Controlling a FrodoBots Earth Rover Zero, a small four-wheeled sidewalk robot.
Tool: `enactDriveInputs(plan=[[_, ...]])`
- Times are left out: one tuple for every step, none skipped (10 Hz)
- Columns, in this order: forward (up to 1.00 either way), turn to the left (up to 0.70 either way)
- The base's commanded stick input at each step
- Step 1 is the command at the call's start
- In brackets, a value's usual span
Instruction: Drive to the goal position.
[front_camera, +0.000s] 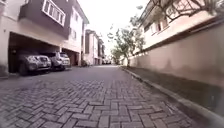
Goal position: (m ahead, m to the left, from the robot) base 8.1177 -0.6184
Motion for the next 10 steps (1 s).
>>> enactDriveInputs(plan=[[0.70, 0.00], [0.70, 0.00], [0.70, 0.00], [0.70, 0.00], [0.70, 0.00], [0.70, 0.00], [0.70, 0.00], [0.70, 0.00], [0.70, 0.00], [0.70, 0.00]])
